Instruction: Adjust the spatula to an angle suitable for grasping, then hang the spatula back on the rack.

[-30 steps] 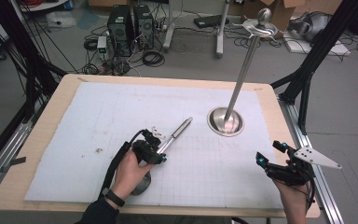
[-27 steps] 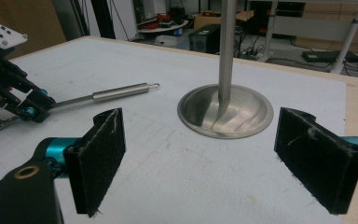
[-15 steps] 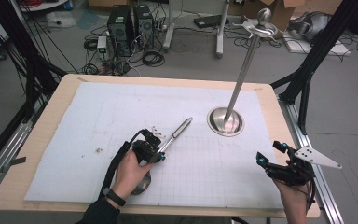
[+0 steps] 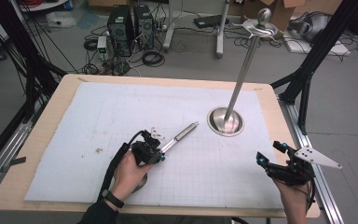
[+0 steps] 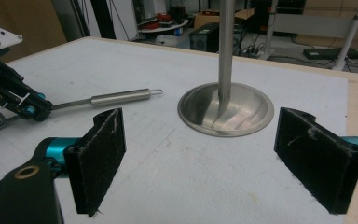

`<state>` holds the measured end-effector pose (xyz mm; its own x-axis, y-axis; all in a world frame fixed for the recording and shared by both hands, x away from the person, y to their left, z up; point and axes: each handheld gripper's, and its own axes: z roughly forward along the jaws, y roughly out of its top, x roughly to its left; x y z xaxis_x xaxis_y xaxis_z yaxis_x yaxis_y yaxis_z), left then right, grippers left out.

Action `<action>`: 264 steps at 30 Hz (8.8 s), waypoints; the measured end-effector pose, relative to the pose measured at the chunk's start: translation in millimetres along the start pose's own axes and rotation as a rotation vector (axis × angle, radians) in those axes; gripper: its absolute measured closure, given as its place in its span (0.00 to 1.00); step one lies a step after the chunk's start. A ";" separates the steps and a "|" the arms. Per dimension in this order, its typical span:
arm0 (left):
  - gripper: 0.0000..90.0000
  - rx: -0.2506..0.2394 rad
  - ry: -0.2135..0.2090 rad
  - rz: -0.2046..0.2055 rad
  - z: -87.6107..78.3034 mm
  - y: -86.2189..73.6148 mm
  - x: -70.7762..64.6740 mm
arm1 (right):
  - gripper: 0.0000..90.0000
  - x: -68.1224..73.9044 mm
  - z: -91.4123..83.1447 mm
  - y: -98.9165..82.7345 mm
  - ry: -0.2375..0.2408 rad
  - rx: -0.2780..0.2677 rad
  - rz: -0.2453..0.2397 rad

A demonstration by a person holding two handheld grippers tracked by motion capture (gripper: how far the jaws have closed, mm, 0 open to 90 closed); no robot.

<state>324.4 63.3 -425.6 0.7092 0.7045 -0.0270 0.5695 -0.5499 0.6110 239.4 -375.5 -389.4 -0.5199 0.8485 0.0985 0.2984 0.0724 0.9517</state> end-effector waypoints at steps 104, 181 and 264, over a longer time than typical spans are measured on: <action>0.83 -0.853 -0.112 0.154 -105.7 73.4 -32.5 | 0.18 -3.2 -4.6 -3.3 -0.019 -0.034 0.027; 0.83 -0.843 -0.013 0.147 13.6 155.1 -36.9 | 0.18 -11.4 -12.1 -7.8 -0.024 -0.056 0.053; 0.20 -0.696 0.196 0.037 -147.9 -115.8 73.5 | 0.18 -1.0 12.5 -7.7 -0.004 0.002 -0.023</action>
<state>249.1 245.1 -381.3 0.5981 0.7944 0.1058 0.1039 -0.2078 0.9726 247.5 -370.4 -400.4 -0.5230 0.8490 0.0754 0.2884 0.0930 0.9530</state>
